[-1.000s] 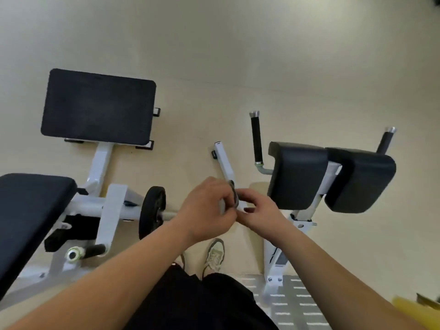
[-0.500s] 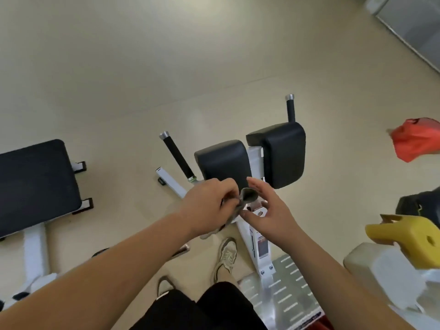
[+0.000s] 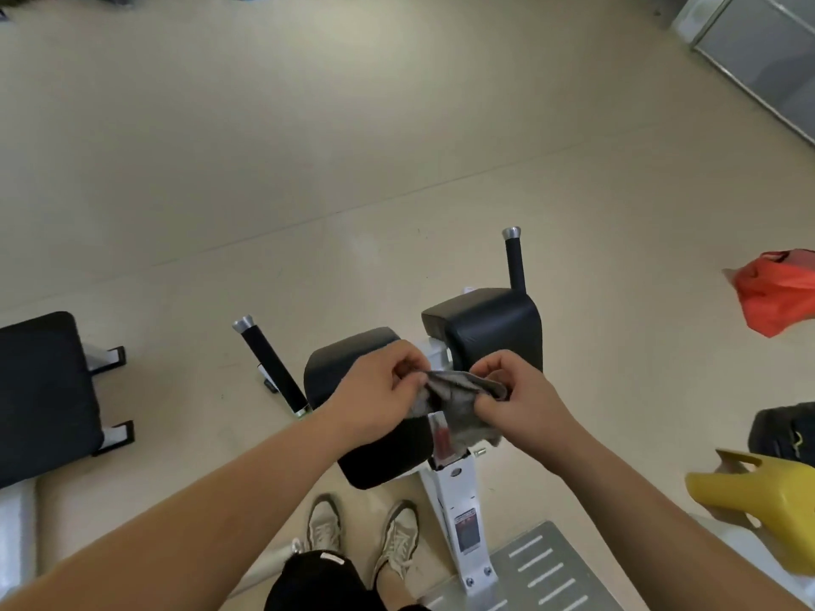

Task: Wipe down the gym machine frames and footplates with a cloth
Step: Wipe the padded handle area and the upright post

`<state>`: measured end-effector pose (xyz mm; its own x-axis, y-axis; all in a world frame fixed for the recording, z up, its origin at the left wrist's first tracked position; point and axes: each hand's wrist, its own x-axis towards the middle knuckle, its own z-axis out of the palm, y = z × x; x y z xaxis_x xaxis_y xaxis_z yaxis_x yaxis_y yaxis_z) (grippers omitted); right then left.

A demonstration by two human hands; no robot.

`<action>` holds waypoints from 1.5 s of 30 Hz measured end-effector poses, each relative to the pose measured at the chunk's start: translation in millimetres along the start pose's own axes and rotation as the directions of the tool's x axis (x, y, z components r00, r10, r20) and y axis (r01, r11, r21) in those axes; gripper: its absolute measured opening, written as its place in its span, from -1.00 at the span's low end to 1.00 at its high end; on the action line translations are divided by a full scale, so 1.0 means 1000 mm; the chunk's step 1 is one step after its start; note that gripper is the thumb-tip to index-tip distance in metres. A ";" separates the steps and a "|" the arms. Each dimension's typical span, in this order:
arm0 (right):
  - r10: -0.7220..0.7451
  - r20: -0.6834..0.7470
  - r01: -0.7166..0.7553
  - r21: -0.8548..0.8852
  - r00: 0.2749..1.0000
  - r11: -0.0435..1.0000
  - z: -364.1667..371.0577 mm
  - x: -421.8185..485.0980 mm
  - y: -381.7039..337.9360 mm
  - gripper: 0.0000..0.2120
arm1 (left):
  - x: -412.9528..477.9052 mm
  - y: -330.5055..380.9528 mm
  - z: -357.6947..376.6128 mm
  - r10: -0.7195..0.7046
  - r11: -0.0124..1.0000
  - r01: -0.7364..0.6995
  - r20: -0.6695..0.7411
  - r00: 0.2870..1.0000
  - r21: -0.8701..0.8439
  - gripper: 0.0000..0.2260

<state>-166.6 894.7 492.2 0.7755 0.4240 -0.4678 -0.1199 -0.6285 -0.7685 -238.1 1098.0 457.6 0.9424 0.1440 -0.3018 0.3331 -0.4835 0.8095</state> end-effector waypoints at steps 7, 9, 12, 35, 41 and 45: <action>-0.002 -0.331 0.007 0.013 0.944 1.000 0.020 0.081 -0.015 -0.80 | 0.070 -0.047 -0.020 -0.129 0.990 0.140 -0.227 0.965 0.032 -0.78; -0.032 -0.363 0.034 -0.002 0.931 0.999 0.027 0.100 -0.023 -0.78 | 0.085 -0.067 -0.025 -0.146 0.968 0.187 -0.225 0.963 0.170 -0.69; -0.153 -0.366 0.105 -0.147 0.918 0.984 0.037 0.129 -0.028 -0.72 | 0.099 -0.100 -0.017 -0.245 0.905 0.256 -0.075 0.967 0.340 -0.55; 0.317 0.724 0.727 -0.674 0.613 0.134 0.065 0.278 0.034 -0.49 | 0.098 -0.152 0.014 -0.278 0.794 0.231 -0.003 0.961 0.562 -0.39; 0.457 0.689 0.743 -0.664 0.562 0.086 0.094 0.323 0.044 -0.46 | 0.099 -0.158 0.018 -0.257 0.800 0.234 -0.037 0.966 0.552 -0.38; 0.356 0.736 0.781 -0.624 0.576 0.027 0.085 0.312 0.048 -0.40 | 0.098 -0.159 0.018 -0.248 0.803 0.229 -0.041 0.968 0.550 -0.37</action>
<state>17.2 1052.4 272.6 -0.0523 0.5000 -0.8645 0.9892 -0.0929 -0.1135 -199.0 1173.3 289.7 0.8307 0.2951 -0.4721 0.4674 -0.8302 0.3036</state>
